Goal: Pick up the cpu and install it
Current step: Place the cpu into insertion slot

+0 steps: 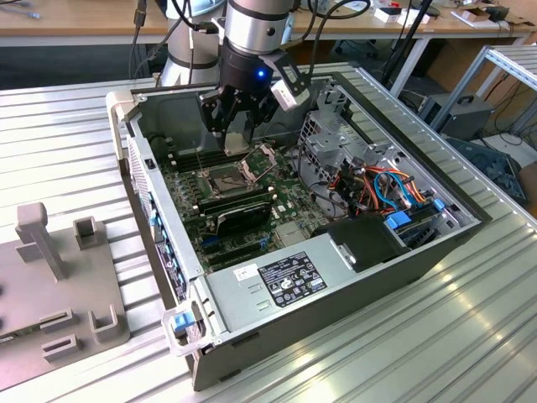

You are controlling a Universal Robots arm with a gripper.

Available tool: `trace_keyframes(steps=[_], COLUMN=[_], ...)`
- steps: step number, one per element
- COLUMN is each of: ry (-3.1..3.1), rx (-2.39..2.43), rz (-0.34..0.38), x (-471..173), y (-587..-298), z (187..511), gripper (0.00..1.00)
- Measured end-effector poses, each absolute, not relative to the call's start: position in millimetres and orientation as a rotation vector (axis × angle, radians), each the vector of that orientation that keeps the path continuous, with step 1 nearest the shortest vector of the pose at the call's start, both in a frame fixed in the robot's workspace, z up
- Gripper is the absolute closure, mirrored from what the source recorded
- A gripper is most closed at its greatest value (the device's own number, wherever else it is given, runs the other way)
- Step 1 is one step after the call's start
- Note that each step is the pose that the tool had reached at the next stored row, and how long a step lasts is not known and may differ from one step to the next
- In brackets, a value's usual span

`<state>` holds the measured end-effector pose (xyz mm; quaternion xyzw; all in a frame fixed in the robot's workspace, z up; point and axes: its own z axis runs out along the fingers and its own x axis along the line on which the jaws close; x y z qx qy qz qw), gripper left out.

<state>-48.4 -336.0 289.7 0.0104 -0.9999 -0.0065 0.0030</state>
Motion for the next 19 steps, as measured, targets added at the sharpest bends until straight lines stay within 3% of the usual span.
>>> trace_keyframes(steps=[19], ry=[-3.112], rx=[-0.396], rz=[-0.021], x=[-48.4], y=[-336.0], z=[288.1], gripper=[0.46])
